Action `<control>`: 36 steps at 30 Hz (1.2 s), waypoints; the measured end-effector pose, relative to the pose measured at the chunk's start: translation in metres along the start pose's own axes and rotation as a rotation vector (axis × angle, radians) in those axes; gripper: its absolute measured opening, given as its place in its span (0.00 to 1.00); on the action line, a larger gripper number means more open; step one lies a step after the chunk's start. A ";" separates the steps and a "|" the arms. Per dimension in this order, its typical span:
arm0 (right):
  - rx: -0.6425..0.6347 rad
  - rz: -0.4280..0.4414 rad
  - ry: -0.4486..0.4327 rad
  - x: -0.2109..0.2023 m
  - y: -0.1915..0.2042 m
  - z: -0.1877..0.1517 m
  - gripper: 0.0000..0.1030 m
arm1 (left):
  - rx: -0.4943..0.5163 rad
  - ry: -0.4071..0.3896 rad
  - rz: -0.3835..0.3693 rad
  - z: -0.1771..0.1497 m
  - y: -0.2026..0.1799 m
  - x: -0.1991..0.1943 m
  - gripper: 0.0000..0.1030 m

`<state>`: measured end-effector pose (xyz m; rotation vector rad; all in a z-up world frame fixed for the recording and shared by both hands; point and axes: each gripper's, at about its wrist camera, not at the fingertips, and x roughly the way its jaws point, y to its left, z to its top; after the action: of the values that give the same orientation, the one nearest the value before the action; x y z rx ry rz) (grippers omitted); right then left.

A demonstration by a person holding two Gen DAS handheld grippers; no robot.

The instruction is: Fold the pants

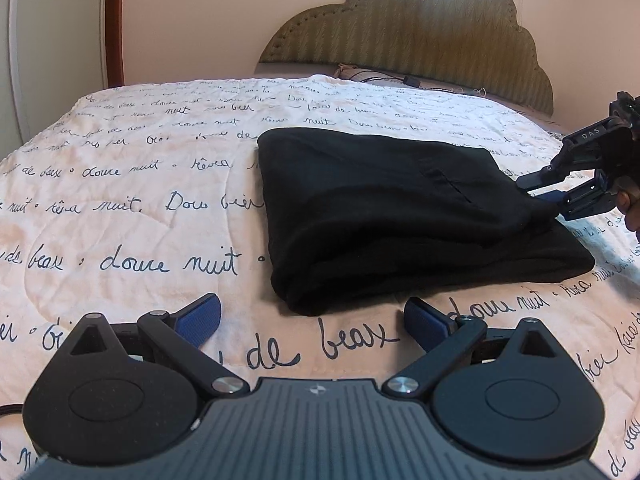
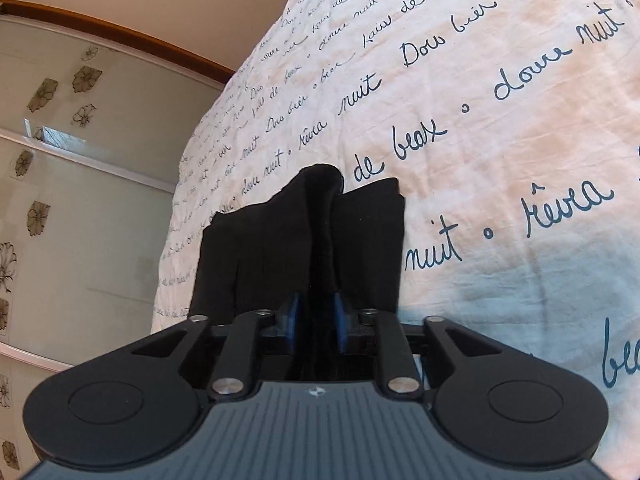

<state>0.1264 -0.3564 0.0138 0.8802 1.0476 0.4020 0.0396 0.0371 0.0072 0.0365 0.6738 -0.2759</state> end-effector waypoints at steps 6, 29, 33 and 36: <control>-0.058 -0.019 0.016 -0.005 0.014 0.005 0.48 | -0.010 -0.004 -0.009 0.001 0.002 -0.002 0.96; -0.042 0.091 0.091 0.023 0.017 -0.013 0.17 | 0.066 0.015 0.015 0.015 -0.016 0.012 0.96; -0.124 0.065 0.057 0.021 0.029 -0.019 0.11 | 0.073 0.005 0.015 0.020 -0.020 0.012 0.96; -0.145 0.131 -0.003 -0.007 0.040 -0.014 0.10 | 0.076 -0.009 0.003 0.023 -0.022 0.006 0.97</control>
<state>0.1151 -0.3312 0.0464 0.8213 0.9485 0.5792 0.0523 0.0114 0.0227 0.1093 0.6542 -0.2986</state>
